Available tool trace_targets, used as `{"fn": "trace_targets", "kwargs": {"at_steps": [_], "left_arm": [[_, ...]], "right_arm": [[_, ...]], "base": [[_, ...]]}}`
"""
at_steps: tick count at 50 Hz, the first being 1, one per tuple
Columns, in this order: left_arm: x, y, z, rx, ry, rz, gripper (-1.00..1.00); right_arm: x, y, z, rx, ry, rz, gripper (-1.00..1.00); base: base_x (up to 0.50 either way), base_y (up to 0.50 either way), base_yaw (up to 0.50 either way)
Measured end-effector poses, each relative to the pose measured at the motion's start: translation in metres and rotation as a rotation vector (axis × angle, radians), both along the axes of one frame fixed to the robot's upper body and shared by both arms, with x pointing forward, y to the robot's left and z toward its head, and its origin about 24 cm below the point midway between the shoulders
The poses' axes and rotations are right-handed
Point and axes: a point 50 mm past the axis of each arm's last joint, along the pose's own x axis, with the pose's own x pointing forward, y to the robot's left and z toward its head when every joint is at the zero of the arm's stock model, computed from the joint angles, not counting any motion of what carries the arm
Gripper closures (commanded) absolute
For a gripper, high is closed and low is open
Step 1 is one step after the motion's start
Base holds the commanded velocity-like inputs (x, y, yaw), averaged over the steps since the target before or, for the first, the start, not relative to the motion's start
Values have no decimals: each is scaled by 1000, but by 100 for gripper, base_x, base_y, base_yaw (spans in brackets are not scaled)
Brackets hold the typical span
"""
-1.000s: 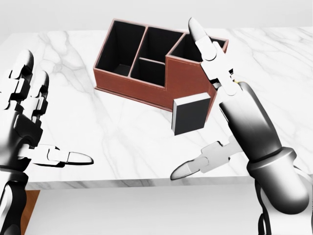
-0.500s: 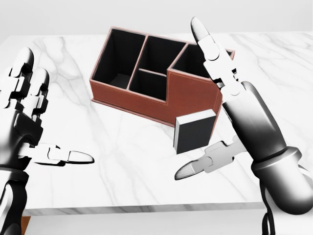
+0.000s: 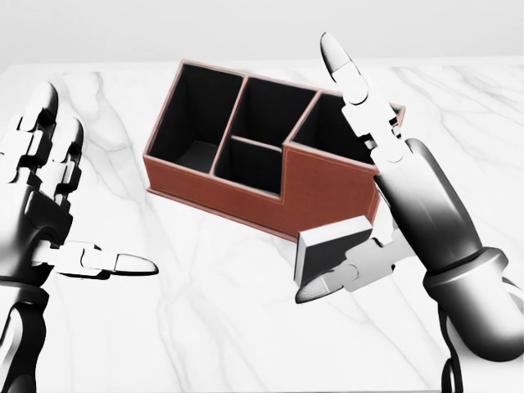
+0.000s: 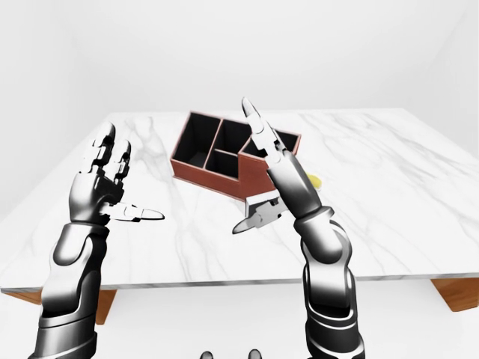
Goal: Pick up the book and place it in the right compartment of the caddy.
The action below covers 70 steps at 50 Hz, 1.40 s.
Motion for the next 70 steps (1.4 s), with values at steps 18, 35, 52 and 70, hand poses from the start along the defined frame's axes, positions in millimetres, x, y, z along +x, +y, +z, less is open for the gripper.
{"fn": "trace_targets", "kwargs": {"at_steps": [18,35,52,70], "left_arm": [[0,0,-2,-1,7,0,-100],[-1,0,-1,1,3,-2,-100],[0,0,-2,-2,9,0,-100],[0,1,-8,-4,31,-1,-100]], "right_arm": [[-2,0,0,-13,-1,0,-100],[-3,1,-2,-22,7,0,-100],[-2,1,-6,-40,24,-13,-100],[-17,12,-15,-219,53,-28,-100]], "base": [[24,0,0],[23,0,0],[11,0,0],[0,0,0]]}}
